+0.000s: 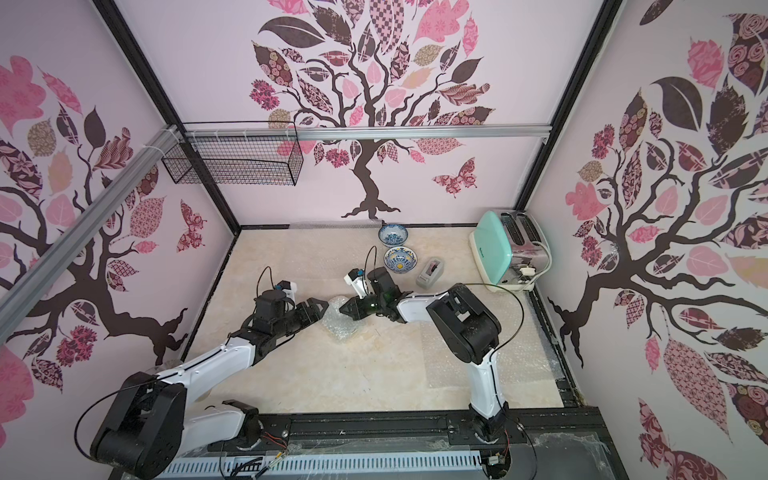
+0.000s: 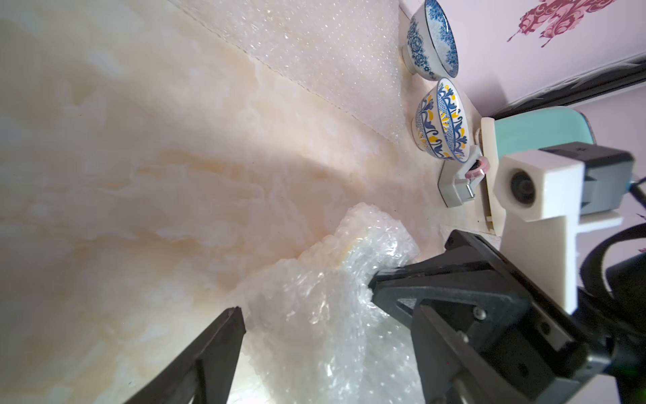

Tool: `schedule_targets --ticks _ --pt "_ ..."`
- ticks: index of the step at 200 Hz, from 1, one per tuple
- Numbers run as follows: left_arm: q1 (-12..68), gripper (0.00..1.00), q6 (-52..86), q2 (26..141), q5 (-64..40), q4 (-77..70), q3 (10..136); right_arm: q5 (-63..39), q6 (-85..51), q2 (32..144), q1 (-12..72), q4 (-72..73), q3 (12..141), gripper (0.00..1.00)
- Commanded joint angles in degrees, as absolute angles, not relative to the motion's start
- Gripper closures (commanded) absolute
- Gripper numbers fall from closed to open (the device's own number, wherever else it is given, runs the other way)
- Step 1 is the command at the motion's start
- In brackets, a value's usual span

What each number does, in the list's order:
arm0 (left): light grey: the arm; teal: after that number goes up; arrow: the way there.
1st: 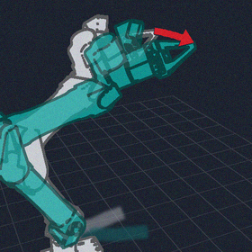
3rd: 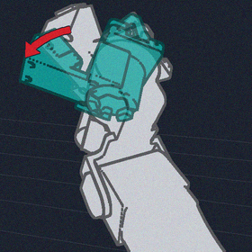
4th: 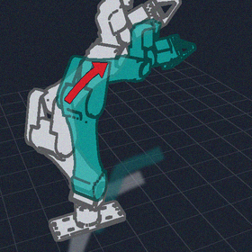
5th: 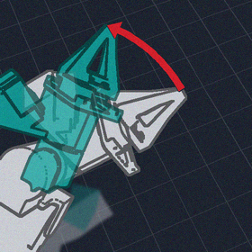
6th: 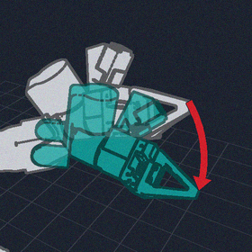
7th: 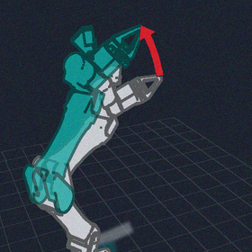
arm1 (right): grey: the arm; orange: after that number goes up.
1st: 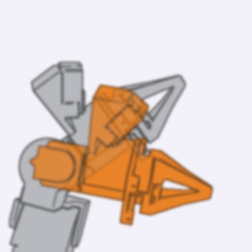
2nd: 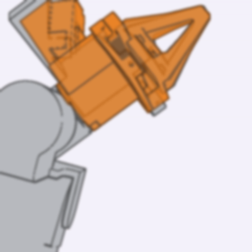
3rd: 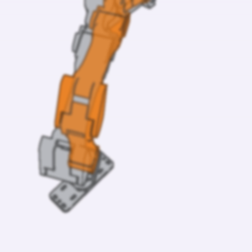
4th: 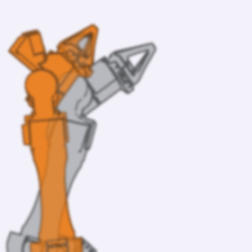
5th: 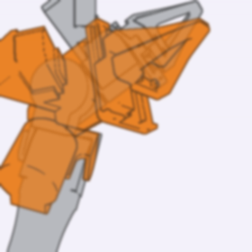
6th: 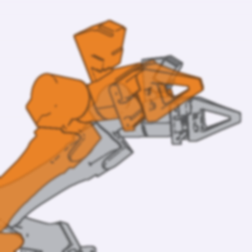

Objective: Wrap bowls in bubble wrap
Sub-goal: Stick the tape on the bubble wrap.

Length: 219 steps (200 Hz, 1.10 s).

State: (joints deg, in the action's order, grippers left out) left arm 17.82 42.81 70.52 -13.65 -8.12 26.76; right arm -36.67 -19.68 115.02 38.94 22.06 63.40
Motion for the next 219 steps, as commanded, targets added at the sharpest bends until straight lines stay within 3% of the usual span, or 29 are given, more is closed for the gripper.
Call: schedule_targets --ticks 1,36,85,219 --pt "17.6 0.18 40.6 70.0 -11.0 -13.8 26.4 -36.2 -19.6 115.7 39.3 20.6 64.5 1.0" --pt "17.5 0.15 37.5 69.1 -5.5 -13.6 26.3 -36.2 -19.6 115.6 39.3 20.6 64.3 1.0" --pt "16.9 0.15 25.3 69.8 -20.2 -15.0 29.9 -36.4 -19.7 115.6 39.3 20.5 64.3 1.0" --pt "17.1 0.16 19.1 80.2 -22.8 -10.8 32.8 -37.1 -19.1 115.4 39.3 19.1 64.3 1.0"
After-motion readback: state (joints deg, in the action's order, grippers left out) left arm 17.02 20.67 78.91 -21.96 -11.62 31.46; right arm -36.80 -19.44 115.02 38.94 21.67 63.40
